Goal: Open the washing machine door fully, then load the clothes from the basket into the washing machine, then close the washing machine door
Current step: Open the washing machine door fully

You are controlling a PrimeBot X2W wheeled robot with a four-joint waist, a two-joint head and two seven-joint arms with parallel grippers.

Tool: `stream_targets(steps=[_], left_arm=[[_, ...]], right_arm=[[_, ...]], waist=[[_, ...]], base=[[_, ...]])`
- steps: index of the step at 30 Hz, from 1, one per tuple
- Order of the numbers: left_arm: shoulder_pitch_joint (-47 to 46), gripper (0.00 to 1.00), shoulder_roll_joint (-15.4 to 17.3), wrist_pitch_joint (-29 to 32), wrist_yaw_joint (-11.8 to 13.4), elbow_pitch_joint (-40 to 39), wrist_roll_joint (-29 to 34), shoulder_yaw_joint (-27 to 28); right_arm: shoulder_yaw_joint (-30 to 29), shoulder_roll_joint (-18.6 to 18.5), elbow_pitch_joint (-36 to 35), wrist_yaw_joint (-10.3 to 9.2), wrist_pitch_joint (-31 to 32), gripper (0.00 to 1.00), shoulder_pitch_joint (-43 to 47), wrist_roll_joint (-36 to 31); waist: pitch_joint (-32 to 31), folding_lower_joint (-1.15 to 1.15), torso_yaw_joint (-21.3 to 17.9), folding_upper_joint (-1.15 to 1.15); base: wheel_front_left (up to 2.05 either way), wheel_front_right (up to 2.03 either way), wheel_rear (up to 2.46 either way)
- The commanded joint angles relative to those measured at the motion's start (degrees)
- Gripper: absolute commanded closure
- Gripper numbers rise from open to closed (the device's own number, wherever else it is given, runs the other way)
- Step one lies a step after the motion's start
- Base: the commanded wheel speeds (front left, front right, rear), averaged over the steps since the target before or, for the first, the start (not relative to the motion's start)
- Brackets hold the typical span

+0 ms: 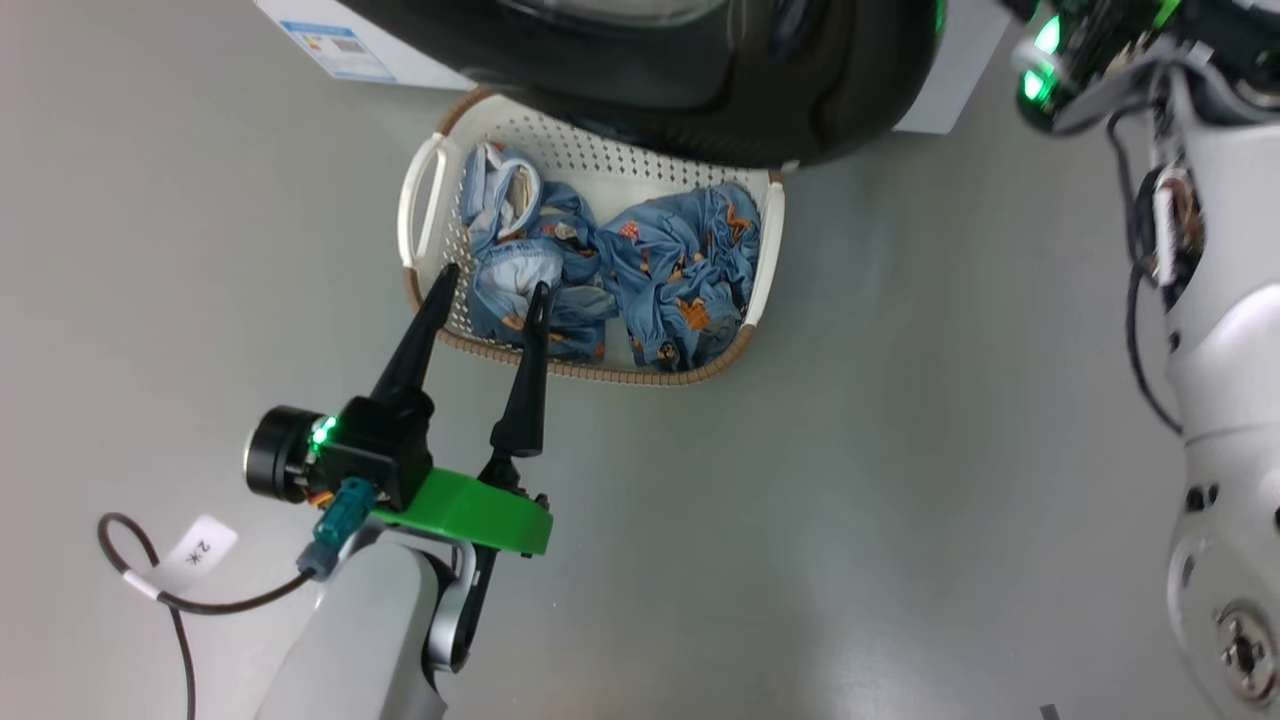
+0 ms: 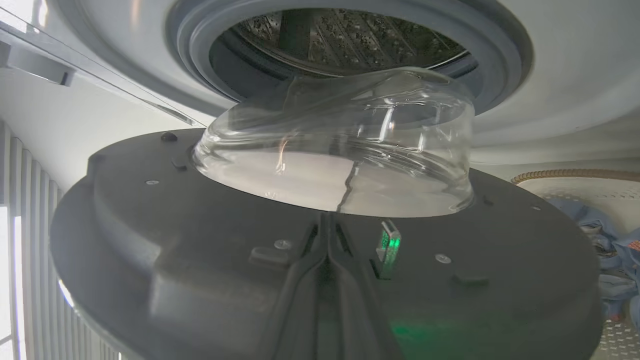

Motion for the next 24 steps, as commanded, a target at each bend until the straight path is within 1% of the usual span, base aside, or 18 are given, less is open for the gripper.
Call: stream_targets(steps=[1,7,15,17,24], left_arm=[[0.8,0.00,1.2,-0.5,0.7,-0.9,0.5,2.0],[2.0,0.00,1.2,-0.5,0.4,-0.5,0.5,2.4],[4.0,0.00,1.2,-0.5,-0.4,0.4,0.8,2.9],[4.7,0.00,1.2,-0.5,-0.6,0.7,1.0,3.0],[7.0,0.00,1.2,-0.5,-1.8,2.1,1.5,3.2]], right_arm=[[0.6,2.4,-3.1,0.09,1.2,1.00,2.3,0.7],[0.5,3.6,-8.2,0.09,1.9,1.00,8.6,1.4],[2.5,4.8,-14.1,0.09,-1.6,1.00,17.2,1.0],[3.8,4.9,-14.8,0.09,-2.4,1.00,19.1,2.2],[11.5,4.9,-15.8,0.09,-7.2,1.00,25.1,8.5]], waist=[[-1.1,0.00,-0.2,0.00],[-3.3,0.00,-0.3,0.00],[-6.8,0.00,-0.5,0.00],[-8.0,0.00,-0.6,0.00],[-11.8,0.00,-0.4,0.00]], base=[[0.00,0.00,0.00],[0.00,0.00,0.00],[0.00,0.00,0.00],[0.00,0.00,0.00],[0.00,0.00,0.00]])
